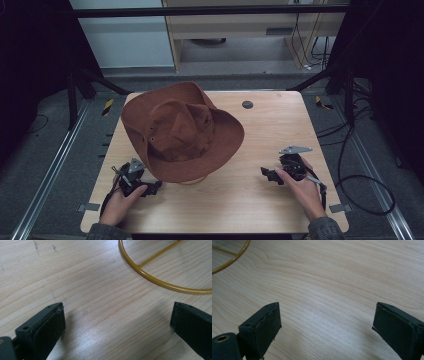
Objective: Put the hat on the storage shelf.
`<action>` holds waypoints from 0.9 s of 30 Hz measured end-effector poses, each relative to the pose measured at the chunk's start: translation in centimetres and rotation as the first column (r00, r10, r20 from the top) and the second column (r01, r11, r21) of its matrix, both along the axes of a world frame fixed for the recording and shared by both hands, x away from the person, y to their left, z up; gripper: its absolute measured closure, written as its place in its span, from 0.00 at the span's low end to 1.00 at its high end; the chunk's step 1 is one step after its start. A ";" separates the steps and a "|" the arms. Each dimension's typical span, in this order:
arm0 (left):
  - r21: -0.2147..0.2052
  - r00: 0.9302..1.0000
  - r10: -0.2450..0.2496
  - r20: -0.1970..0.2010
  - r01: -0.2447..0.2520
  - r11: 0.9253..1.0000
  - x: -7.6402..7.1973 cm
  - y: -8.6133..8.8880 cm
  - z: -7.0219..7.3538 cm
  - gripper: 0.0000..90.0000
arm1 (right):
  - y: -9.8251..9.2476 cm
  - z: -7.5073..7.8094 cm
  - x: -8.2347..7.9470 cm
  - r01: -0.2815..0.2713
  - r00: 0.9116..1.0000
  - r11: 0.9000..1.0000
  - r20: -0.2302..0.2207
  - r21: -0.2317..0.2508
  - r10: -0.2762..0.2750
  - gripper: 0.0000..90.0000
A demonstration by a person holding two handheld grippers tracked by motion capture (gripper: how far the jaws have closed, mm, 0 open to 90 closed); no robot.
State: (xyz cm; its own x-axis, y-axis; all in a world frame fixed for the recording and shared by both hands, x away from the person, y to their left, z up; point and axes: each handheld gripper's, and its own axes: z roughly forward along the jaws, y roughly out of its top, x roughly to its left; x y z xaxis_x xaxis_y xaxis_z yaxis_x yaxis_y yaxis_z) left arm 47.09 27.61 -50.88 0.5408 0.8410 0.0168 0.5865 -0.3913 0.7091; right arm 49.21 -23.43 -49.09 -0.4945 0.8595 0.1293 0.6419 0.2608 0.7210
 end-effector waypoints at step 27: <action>0.000 1.000 0.000 0.000 0.000 1.000 0.0 0.0 0.0 0.00 | 1.3 -2.1 -1.3 0.051 0.996 0.992 0.079 -0.114 -0.042 0.07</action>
